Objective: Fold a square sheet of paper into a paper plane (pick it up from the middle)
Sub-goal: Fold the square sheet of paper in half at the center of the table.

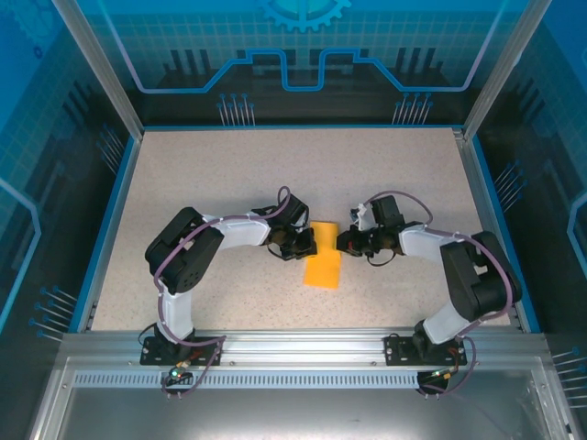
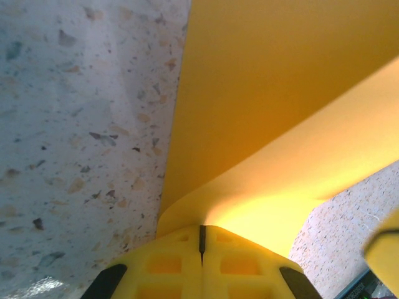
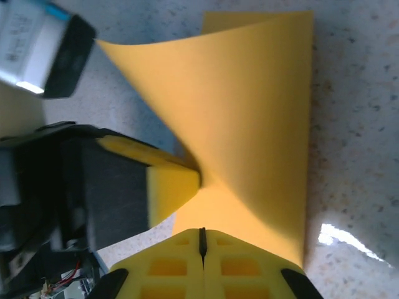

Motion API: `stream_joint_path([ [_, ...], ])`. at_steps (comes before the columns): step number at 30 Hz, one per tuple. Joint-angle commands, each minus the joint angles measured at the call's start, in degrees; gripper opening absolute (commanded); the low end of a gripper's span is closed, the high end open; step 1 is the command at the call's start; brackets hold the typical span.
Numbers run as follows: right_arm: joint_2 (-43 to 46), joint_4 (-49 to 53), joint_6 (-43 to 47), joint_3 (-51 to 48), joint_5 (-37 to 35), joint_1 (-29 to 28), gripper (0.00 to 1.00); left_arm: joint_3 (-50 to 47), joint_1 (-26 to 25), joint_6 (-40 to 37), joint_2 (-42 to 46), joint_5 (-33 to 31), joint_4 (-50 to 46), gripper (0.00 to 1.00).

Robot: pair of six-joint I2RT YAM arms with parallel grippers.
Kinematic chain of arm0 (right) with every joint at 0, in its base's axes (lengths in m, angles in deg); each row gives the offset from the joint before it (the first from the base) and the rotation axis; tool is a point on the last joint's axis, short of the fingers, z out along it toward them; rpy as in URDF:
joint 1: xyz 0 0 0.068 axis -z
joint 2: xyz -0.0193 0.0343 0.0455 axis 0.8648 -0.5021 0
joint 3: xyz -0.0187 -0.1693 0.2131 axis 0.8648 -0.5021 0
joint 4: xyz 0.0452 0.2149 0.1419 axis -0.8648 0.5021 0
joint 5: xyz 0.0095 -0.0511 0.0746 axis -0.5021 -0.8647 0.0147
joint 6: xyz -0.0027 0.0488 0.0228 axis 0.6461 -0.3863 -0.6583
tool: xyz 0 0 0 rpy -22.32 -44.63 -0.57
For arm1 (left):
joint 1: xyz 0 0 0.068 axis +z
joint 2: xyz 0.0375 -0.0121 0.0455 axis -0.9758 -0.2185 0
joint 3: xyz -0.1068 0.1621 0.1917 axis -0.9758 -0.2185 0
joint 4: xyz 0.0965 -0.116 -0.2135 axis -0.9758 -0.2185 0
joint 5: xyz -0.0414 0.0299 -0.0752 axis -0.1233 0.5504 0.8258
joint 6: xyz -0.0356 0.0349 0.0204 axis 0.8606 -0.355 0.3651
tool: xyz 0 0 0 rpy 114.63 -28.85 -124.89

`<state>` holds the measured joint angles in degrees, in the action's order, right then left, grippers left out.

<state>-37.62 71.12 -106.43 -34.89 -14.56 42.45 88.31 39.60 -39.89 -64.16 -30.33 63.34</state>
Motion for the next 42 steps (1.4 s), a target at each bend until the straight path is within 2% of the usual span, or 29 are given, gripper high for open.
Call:
stream_joint_path([
  [1, -2.6, -0.3, 1.3, 0.4, -0.8, 1.1, 0.00, 0.4, -0.4, -1.3, -2.0, -2.0, -4.8, 0.00],
  [13, -9.9, -0.8, 3.2, -0.4, -2.6, 2.1, 0.00, 0.3, -0.4, -1.5, -2.4, -2.0, -5.2, 0.00],
  [22, -5.0, -2.6, 1.4, 1.6, 2.2, 2.6, 0.01, 0.0, -0.4, -1.9, -2.2, -2.3, -5.6, 0.00],
  [29, -9.8, -2.1, 2.8, 4.0, 3.0, 4.5, 0.00, 0.0, -0.4, -1.8, -2.3, -2.2, -5.5, 0.00],
  [34, -13.0, -0.7, 4.1, 4.5, 0.7, 4.5, 0.00, 0.0, -0.4, -1.8, -2.3, -2.2, -5.5, 0.00],
  [37, -12.9, 0.6, 4.5, 4.8, -0.6, 4.5, 0.00, 0.0, -0.5, -1.9, -2.3, -2.2, -5.7, 0.00],
  [42, -10.4, 2.2, 4.6, 7.1, 1.1, 4.6, 0.00, 0.0, -0.4, -2.0, -2.2, -2.3, -5.8, 0.00],
])
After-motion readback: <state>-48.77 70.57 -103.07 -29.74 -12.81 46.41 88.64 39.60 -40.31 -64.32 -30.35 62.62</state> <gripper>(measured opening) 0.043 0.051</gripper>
